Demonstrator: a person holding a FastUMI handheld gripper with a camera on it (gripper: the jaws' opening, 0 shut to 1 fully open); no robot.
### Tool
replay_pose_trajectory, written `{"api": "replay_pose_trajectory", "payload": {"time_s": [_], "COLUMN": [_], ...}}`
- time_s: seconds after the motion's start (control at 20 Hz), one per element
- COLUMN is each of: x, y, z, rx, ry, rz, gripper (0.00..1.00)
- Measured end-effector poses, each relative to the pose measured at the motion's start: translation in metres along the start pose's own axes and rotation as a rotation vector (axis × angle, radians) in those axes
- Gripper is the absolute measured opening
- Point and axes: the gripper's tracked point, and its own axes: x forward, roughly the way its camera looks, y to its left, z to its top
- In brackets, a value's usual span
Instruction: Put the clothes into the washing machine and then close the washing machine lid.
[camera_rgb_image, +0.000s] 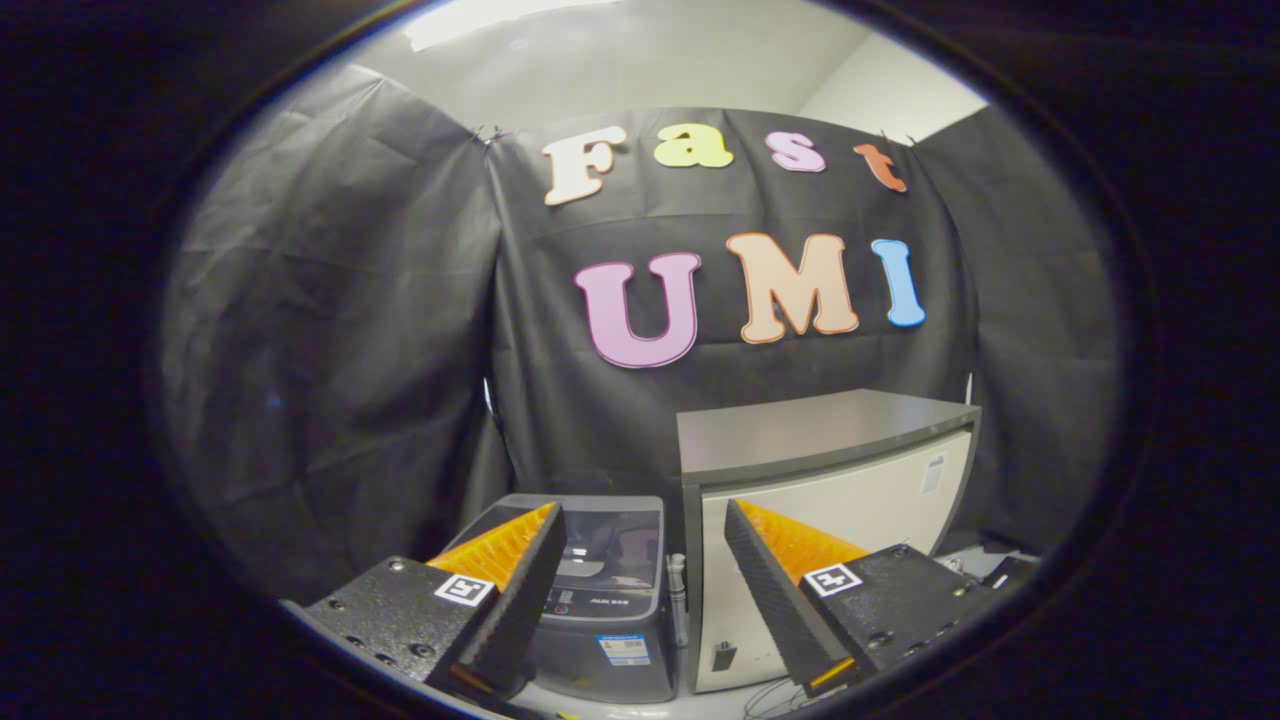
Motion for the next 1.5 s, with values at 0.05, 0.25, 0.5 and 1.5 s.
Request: {"api": "replay_pose_trajectory", "payload": {"time_s": [0.05, 0.25, 0.5, 1.5], "x": [-0.002, -0.021, -0.038, -0.067], "y": [-0.008, -0.032, -0.051, -0.070], "z": [0.006, 0.016, 0.010, 0.010], "rx": [0.007, 0.027, 0.064, 0.032], "ry": [-0.008, -0.043, -0.058, -0.095], "rz": [-0.012, -0.063, -0.077, 0.037], "gripper": [0.97, 0.97, 0.97, 0.97]}}
